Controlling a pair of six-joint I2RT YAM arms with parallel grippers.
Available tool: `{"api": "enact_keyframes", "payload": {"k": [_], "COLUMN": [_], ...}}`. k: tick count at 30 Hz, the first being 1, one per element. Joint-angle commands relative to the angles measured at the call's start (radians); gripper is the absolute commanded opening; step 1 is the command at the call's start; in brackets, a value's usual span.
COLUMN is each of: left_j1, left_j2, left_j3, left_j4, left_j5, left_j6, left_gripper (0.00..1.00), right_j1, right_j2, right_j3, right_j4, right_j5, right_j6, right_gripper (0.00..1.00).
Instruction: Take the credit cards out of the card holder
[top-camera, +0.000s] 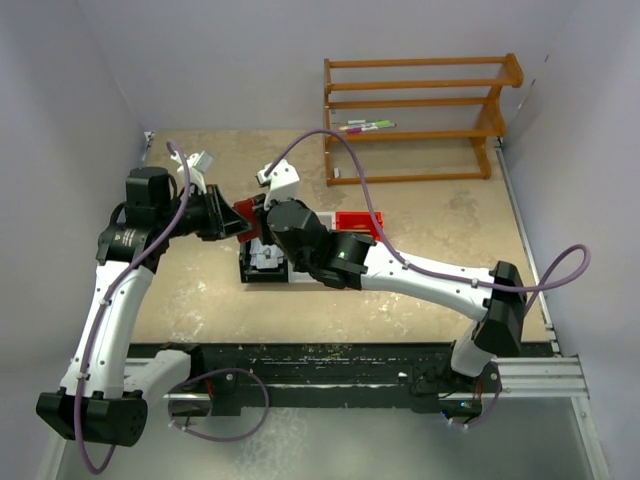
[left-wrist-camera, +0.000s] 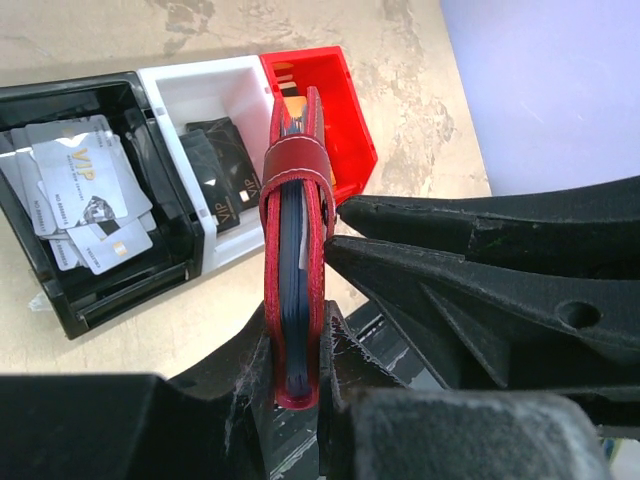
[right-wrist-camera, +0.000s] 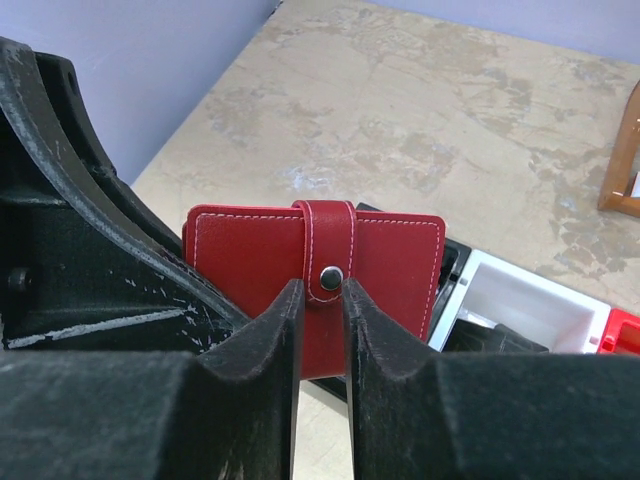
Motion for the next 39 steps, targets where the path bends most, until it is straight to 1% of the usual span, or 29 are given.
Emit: {"api": "enact_keyframes", "payload": {"k": [1,4,7,9,10,16,20,30,31,33,34,36,39], "left_j1": [-0.007,-0.007,-0.007,-0.007,-0.007,-0.007,-0.007,-0.007,-0.007,-0.007,-0.007,-0.007,-0.007], "left_j2": [-0.022,-0.022,-0.019,-0.019,-0.019,-0.023,-0.026,-0.026,-0.026,-0.025,-0.024,-0.022,-0.018], "left_j3": [0.062,0.061,0.060,0.062,0.062,0.055,0.054,0.055,0.055,0.054,0.054,0.058,0.069], "left_j4": [0.050,0.049,0.050,0.049,0.050,0.039,0.027,0.023,0.022,0.021,0.021,0.023,0.025], "left_j5": [0.093,0.096,0.099,0.100,0.101,0.098,0.100,0.104,0.103,0.103,0.104,0.116,0.146], "left_j6": [0.001,0.002,0.002,0.002,0.000,0.004,0.009,0.008,0.010,0.013,0.014,0.014,0.013], "left_gripper": [0.00,0.00,0.00,0.00,0.00,0.00,0.00,0.00,0.00,0.00,0.00,0.00,0.00], "right_j1": [-0.014,-0.014,-0.014,-0.014,-0.015,-0.035,-0.082,-0.122,-0.124,-0.134,-0.144,-0.171,-0.235], "right_j2": [0.043,0.052,0.058,0.059,0.061,0.051,0.022,-0.019,-0.028,-0.054,-0.074,-0.123,-0.225], "right_j3": [0.052,0.058,0.061,0.060,0.061,0.055,0.051,0.049,0.044,0.030,0.021,-0.026,-0.119], "right_j4": [-0.027,-0.003,0.003,0.013,0.016,0.031,0.017,0.006,0.006,-0.002,-0.003,-0.001,0.012], "right_j5": [0.103,0.117,0.120,0.135,0.144,0.186,0.150,0.134,0.120,0.064,0.006,-0.176,-0.396], "right_j6": [-0.056,-0.089,-0.094,-0.105,-0.118,-0.168,-0.141,-0.144,-0.142,-0.129,-0.119,-0.115,-0.124], "right_gripper": [0.22,0.18,0.09,0.01,0.00,0.00,0.00,0.00,0.04,0.20,0.26,0.38,0.52]}}
